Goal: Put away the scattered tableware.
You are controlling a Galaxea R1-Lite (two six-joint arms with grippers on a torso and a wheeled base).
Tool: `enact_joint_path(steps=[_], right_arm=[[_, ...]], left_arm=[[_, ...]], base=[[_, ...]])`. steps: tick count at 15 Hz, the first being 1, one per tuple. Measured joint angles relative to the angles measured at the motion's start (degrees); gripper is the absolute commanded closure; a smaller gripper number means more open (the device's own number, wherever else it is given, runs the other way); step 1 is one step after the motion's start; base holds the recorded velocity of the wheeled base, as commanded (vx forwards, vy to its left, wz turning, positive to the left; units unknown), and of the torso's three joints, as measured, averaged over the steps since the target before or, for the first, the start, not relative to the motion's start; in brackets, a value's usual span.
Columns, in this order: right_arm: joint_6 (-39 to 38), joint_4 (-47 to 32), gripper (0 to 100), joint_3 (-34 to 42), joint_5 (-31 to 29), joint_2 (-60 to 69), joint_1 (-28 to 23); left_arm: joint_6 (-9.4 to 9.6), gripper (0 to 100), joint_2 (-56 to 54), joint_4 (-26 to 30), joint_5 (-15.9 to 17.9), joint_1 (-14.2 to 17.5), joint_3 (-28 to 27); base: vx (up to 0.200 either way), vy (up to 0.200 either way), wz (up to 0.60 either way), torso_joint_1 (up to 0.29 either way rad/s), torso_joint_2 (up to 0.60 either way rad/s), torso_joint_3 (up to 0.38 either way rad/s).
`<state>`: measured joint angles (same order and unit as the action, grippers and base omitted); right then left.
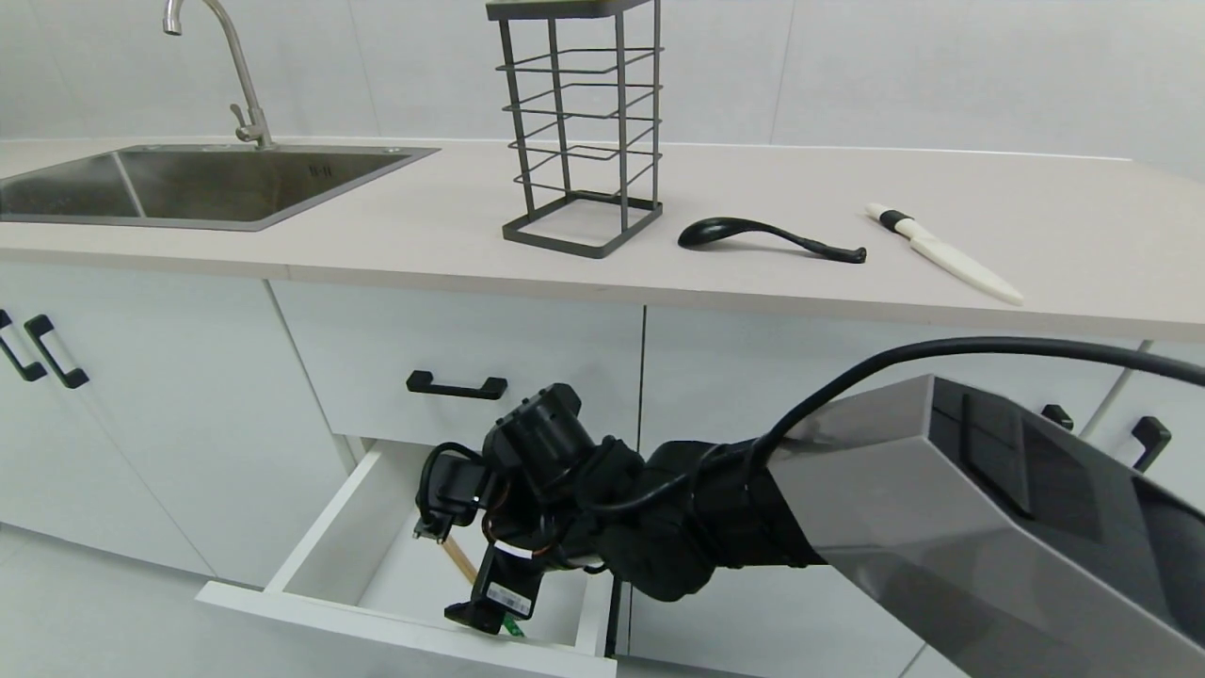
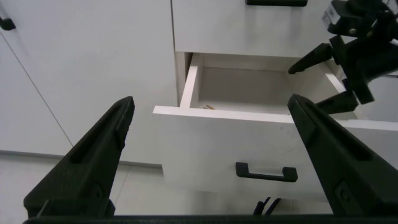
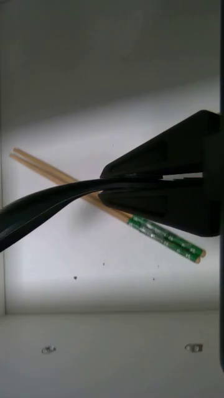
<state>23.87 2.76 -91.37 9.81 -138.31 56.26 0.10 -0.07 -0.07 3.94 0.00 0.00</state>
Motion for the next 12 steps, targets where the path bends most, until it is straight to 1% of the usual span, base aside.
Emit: enact_joint_path(steps=[2,5,6,9,12], right_arm=[[0.02,0.88,0,4.11,-1.48,2.60,0.21],[0.05,4.06,0,10.17,-1.80,6.69,0.49],[-0.01,4.83,0,11.57,-1.99,7.67,0.35],[0.00,7.18,0,14.28,-1.85,9.62,0.88],[0.62,7.97,0,16.21,-1.79,10.34,0.85]], left_arm=[[0.00,0,0.00,-0.11,0.02,0.00,0.00],[-0.02,0,0.00,0.07,0.00,0.00,0.00],[0.00,0,0.00,0.02,0.00,0.00,0.00],[0.01,0,0.00,-0.04,0.00,-0.07,0.00],[0.00,0,0.00,0.00,0.00,-0.05,0.00]], base=[[0.000,0.000,0.00,0.117,-0.10,-0.032],[0.000,0.000,0.00,0.227,-0.09,-0.124],[0.000,0.000,0.00,0.271,-0.40,-0.203],[0.000,0.000,0.00,0.207,-0.66,-0.196],[0.000,0.000,0.00,0.238,-0.51,-0.216]])
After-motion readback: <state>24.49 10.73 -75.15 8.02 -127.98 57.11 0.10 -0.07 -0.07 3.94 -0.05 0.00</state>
